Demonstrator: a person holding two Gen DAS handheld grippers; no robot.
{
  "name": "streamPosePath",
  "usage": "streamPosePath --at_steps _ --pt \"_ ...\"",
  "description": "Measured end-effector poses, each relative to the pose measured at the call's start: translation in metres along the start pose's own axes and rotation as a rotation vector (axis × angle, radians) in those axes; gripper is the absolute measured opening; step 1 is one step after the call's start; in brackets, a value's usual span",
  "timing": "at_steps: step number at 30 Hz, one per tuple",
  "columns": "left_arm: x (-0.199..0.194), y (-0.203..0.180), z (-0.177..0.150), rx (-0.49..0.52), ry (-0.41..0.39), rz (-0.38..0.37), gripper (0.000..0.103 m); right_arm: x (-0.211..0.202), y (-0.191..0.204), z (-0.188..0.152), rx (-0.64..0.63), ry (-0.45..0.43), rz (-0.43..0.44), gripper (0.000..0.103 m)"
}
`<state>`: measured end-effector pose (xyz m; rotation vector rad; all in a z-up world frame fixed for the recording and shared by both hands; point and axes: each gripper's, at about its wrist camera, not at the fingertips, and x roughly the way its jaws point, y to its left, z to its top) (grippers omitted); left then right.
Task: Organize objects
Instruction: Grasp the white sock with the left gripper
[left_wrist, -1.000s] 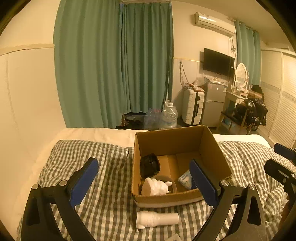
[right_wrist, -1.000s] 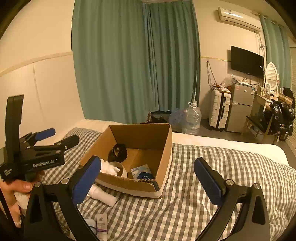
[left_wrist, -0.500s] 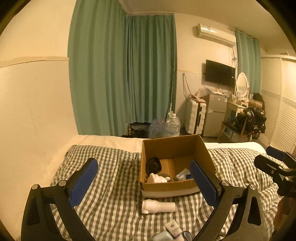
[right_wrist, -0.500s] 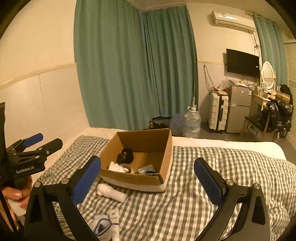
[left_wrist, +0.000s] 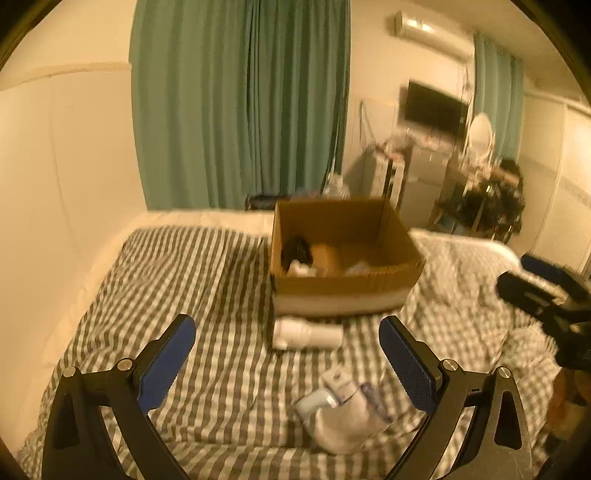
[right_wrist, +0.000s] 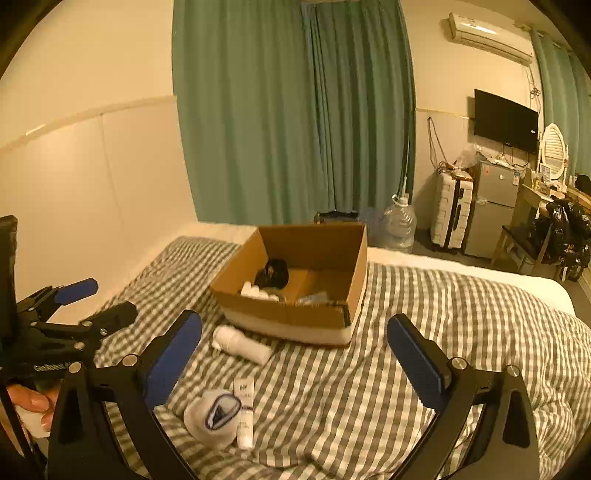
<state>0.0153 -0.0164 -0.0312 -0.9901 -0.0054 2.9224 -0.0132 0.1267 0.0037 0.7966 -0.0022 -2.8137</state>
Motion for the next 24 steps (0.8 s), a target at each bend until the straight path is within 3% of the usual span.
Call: streamPosePath --at_steps 7,13,17,20,22,24 --pt "0.039 -0.014 -0.033 0.03 0.16 -0.005 0.101 0.019 -0.001 -0.026 -0.026 0.064 -0.011 0.09" --pt "0.064 -0.053 -0.057 0.182 0.239 0.0 0.101 0.041 -0.01 -0.051 -0.028 0.13 -0.018 0.076" --pt "0.083 -0.074 -0.074 0.281 0.312 0.006 0.101 0.053 -0.018 -0.062 -0.013 0.153 -0.017 0.076" --pt "0.091 -0.077 -0.077 0.3 0.339 -0.001 0.1 0.062 -0.019 -0.069 -0.011 0.168 -0.01 0.076" --pt "0.093 -0.071 -0.076 0.274 0.345 -0.017 0.086 0.069 -0.018 -0.073 -0.01 0.184 -0.006 0.076" --pt "0.093 -0.064 -0.075 0.237 0.35 -0.038 0.056 0.075 -0.017 -0.076 -0.006 0.201 0.003 0.076"
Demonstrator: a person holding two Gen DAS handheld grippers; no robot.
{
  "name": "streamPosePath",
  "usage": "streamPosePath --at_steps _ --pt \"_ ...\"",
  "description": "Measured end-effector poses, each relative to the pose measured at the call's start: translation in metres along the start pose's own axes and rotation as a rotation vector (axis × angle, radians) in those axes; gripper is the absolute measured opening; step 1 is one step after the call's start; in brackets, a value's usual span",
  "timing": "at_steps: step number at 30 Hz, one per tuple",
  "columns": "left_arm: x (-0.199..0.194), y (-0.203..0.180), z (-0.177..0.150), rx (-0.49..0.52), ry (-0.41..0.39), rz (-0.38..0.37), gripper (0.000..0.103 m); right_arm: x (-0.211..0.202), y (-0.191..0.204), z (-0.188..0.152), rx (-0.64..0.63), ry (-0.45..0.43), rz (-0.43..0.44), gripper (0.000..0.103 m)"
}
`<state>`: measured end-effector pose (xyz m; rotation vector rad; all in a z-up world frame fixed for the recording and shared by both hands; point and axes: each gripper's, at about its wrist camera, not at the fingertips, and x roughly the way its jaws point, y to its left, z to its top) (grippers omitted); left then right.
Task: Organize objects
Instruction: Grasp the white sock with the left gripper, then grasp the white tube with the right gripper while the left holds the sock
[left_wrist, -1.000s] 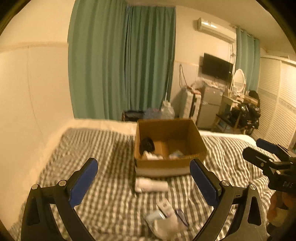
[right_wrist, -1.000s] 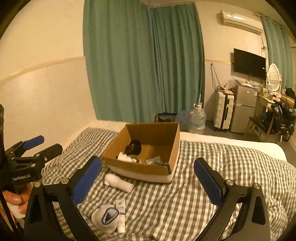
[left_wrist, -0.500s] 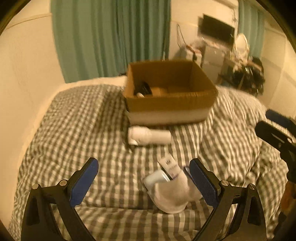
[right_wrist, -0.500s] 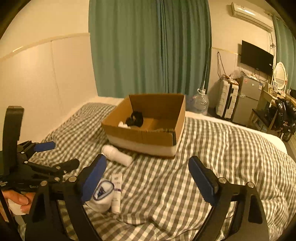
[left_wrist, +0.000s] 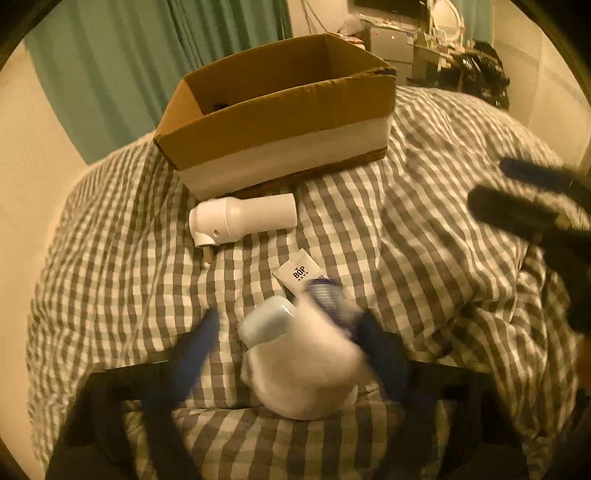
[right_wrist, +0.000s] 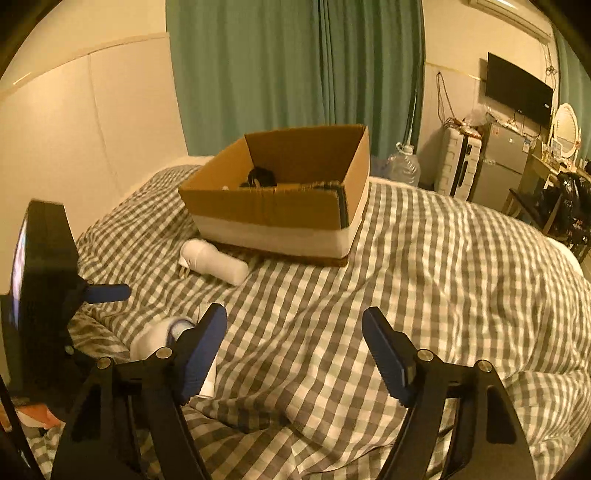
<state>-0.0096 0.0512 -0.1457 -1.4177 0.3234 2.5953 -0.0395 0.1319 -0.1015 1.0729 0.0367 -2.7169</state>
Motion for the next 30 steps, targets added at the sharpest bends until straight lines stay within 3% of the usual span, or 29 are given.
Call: streamPosePath --at_steps 2,6,9,14,16,19,21,24,25,26,30 --pt "-0.001 0.008 0.0 -0.035 -0.003 -0.012 0.035 0.007 0.004 0.0 -0.003 0.016 0.008 0.076" --pt "-0.009 0.026 -0.001 -0.115 -0.029 -0.05 0.018 0.021 0.014 -0.001 -0.018 0.05 0.023 0.076" --pt "-0.017 0.037 0.0 -0.156 -0.056 -0.084 0.012 0.034 0.021 -0.005 -0.024 0.092 0.044 0.076" --pt "-0.025 0.04 0.0 -0.16 -0.075 -0.113 0.012 0.067 0.036 -0.018 -0.028 0.229 0.137 0.076" --pt "-0.025 0.039 0.0 -0.155 -0.064 -0.117 0.012 0.08 0.043 -0.026 -0.05 0.284 0.133 0.076" --pt "-0.026 0.043 -0.001 -0.18 -0.06 -0.117 0.015 0.091 0.056 -0.034 -0.12 0.331 0.11 0.074" --pt "-0.028 0.047 -0.001 -0.199 -0.065 -0.114 0.029 0.096 0.068 -0.037 -0.156 0.349 0.137 0.061" --pt "-0.03 0.05 -0.003 -0.207 -0.06 -0.058 0.034 0.105 0.083 -0.041 -0.191 0.373 0.147 0.039" --pt "-0.029 0.052 -0.004 -0.217 -0.054 -0.068 0.036 0.109 0.083 -0.042 -0.193 0.385 0.151 0.025" --pt "-0.028 0.054 -0.005 -0.232 -0.043 -0.094 0.043 0.111 0.082 -0.044 -0.195 0.389 0.147 0.021" --pt "-0.03 0.051 -0.007 -0.236 -0.036 -0.139 0.069 0.096 0.065 -0.042 -0.16 0.355 0.151 0.021"
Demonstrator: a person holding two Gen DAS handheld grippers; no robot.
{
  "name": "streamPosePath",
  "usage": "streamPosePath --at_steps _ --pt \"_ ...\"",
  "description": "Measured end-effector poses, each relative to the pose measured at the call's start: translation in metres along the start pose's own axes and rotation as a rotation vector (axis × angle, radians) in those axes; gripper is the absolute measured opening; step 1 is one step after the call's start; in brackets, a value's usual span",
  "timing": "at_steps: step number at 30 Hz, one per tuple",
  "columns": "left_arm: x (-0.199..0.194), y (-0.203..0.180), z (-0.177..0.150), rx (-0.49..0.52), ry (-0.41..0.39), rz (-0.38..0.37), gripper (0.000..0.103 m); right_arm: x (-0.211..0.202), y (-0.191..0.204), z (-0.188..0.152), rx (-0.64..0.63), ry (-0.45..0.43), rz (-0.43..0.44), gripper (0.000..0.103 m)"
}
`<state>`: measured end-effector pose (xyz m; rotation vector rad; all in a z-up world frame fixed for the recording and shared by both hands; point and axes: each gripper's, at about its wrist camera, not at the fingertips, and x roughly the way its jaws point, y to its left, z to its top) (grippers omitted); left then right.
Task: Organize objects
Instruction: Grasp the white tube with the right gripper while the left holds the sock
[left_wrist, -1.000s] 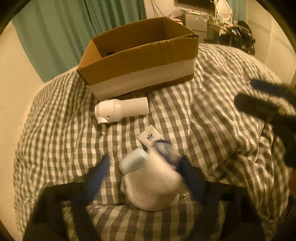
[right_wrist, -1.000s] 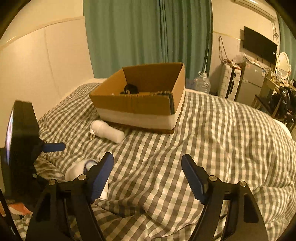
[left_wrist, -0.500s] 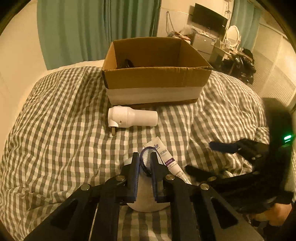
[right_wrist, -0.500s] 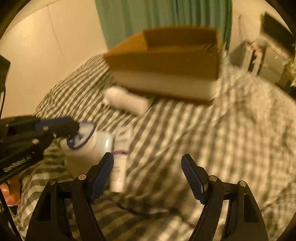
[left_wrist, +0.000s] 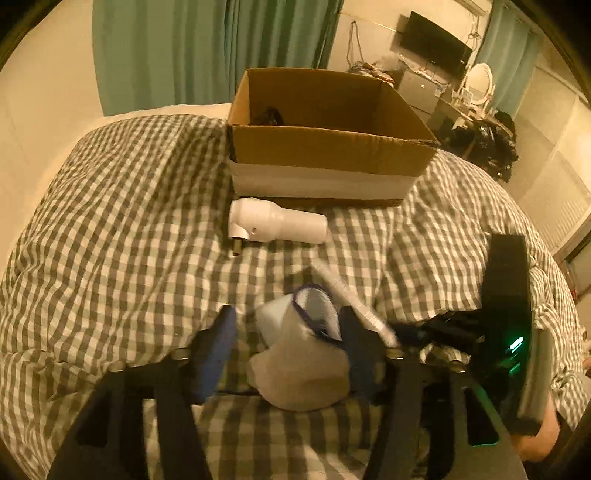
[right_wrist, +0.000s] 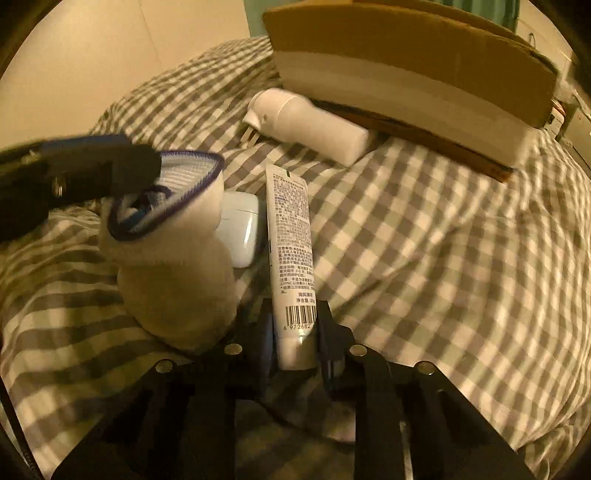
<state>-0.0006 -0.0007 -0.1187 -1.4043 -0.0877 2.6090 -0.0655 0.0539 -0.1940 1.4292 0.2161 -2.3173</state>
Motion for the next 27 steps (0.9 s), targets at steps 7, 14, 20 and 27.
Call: streamPosePath --at_steps 7,14,20,27 --pt "0.026 -0.038 -0.009 0.134 0.084 -0.023 0.08 -0.046 -0.045 -0.009 0.12 -0.1 -0.037 0.021" --pt "0.044 -0.04 -0.011 0.146 0.127 0.04 0.052 -0.071 -0.052 -0.011 0.151 -0.154 -0.027 0.021" --pt "0.057 -0.024 -0.006 0.09 0.171 0.04 0.05 -0.088 -0.05 -0.012 0.154 -0.185 -0.001 0.021" --pt "0.037 -0.018 -0.004 0.059 0.127 -0.001 0.032 -0.128 -0.048 -0.01 0.177 -0.263 0.01 0.021"
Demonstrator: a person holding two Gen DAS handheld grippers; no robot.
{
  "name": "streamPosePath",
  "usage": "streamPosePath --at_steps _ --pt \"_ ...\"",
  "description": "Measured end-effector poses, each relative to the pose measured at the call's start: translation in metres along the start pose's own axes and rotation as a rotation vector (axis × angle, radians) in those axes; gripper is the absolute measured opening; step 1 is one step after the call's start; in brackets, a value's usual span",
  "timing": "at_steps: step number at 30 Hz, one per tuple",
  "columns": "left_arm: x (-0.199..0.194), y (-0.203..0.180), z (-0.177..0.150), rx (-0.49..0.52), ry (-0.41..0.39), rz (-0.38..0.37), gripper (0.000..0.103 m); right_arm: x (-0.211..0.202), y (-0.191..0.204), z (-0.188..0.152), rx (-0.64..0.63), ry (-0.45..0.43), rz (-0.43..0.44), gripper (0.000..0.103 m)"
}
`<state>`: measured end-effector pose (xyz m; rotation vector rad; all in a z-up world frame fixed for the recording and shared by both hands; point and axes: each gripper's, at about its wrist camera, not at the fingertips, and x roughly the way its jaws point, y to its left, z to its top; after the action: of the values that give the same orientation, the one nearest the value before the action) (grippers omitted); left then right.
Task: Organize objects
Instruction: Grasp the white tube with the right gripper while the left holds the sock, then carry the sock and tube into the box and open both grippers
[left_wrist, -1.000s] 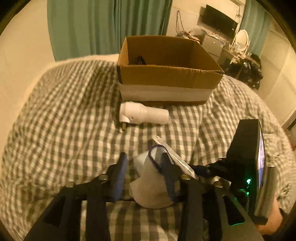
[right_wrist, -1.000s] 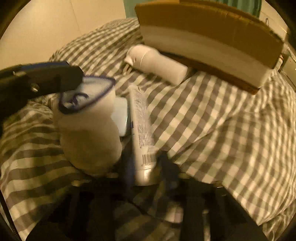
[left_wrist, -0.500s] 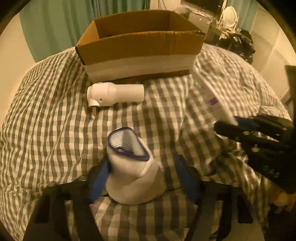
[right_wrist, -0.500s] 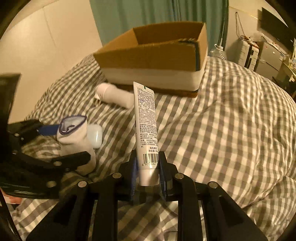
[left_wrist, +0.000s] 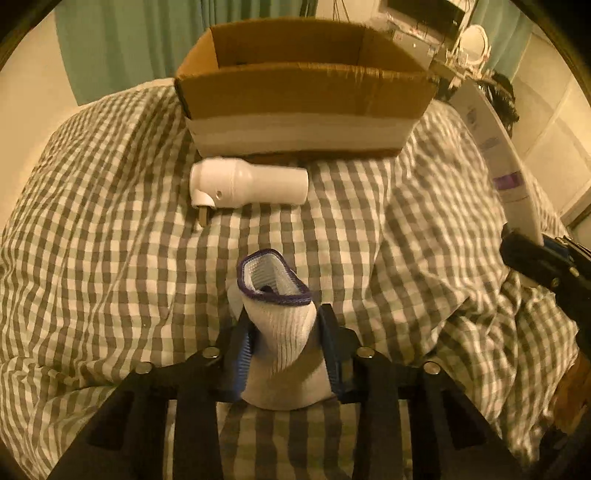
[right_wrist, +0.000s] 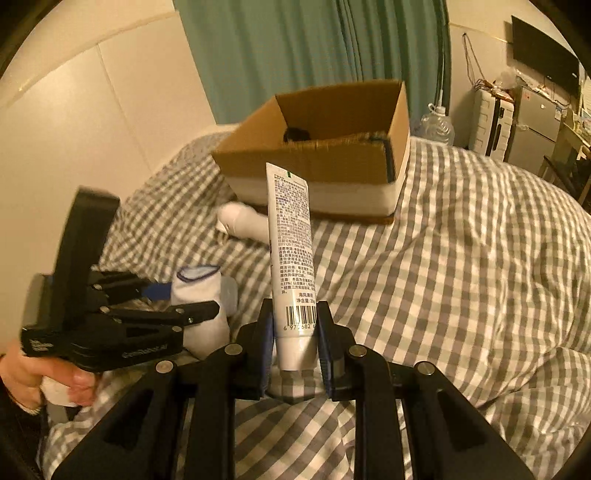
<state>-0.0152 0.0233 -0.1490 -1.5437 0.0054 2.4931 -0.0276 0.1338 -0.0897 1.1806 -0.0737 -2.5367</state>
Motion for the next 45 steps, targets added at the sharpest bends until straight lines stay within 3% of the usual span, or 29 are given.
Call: streamPosePath --at_steps 10,16,26,33,45 --pt "-0.052 -0.002 0.014 0.009 -0.173 0.014 0.032 -0.039 0.008 0.027 0.005 -0.14 -0.03 0.021" --pt "-0.086 0.006 0.043 -0.022 -0.3 0.005 0.032 -0.054 0.007 0.053 0.005 -0.221 -0.037 0.021" --pt "-0.119 0.008 0.093 -0.004 -0.451 0.018 0.032 -0.053 0.018 0.091 -0.033 -0.276 -0.026 0.021" --pt "-0.115 0.008 0.127 0.008 -0.502 0.027 0.032 -0.026 0.017 0.119 -0.056 -0.269 -0.026 0.021" --pt "-0.055 0.015 0.183 0.039 -0.475 0.029 0.032 0.043 -0.015 0.146 -0.03 -0.206 -0.036 0.021"
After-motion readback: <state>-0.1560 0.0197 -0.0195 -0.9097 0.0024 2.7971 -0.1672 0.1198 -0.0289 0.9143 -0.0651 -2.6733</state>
